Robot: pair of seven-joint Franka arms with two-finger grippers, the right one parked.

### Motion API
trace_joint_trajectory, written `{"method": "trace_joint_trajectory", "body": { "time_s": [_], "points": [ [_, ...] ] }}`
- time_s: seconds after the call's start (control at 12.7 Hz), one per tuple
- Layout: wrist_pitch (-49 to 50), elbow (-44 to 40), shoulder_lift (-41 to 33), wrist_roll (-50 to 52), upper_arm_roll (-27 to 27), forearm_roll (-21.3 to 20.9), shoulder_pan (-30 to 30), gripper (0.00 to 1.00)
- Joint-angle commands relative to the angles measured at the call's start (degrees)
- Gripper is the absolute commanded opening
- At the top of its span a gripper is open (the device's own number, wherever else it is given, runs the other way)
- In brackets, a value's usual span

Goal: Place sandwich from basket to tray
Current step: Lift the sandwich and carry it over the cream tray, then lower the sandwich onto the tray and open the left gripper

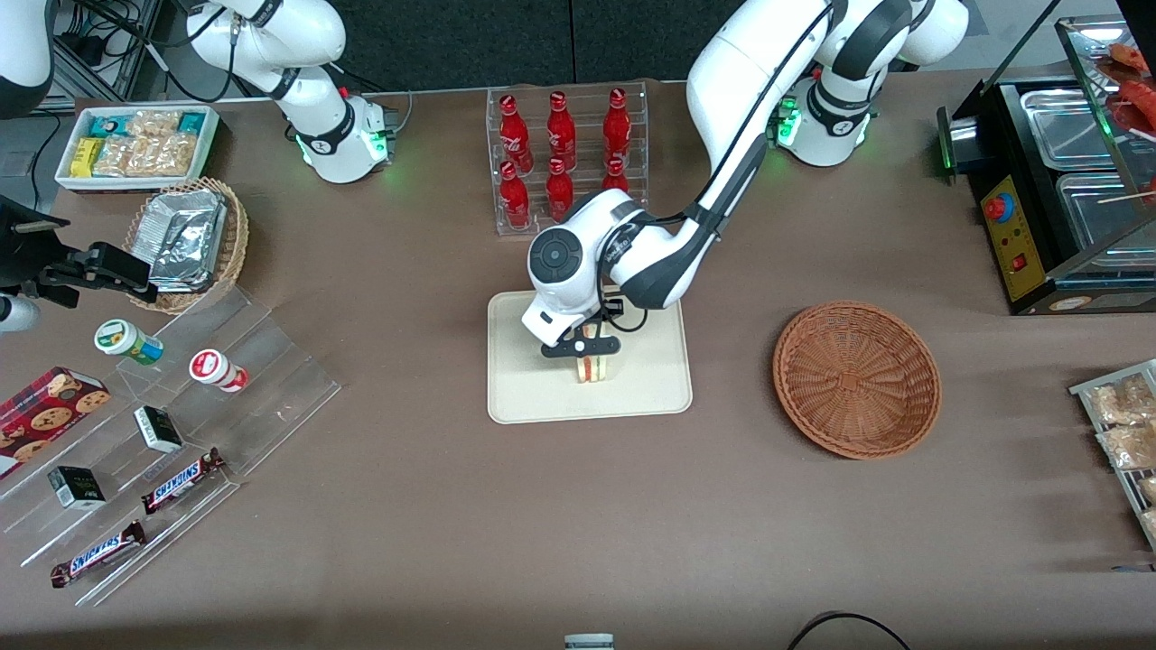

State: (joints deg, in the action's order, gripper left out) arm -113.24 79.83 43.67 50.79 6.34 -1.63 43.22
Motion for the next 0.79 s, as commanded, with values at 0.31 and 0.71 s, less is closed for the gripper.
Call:
{"method": "trace_joint_trajectory", "body": {
  "time_s": [0.31,0.71],
  "points": [
    [-0.7,-2.4,2.0,1.1,-1.2,-1.2,1.6,0.59],
    [-0.7,-2.5,1.7,1.1,-1.3,-1.2,1.5,1.00]
  ]
}}
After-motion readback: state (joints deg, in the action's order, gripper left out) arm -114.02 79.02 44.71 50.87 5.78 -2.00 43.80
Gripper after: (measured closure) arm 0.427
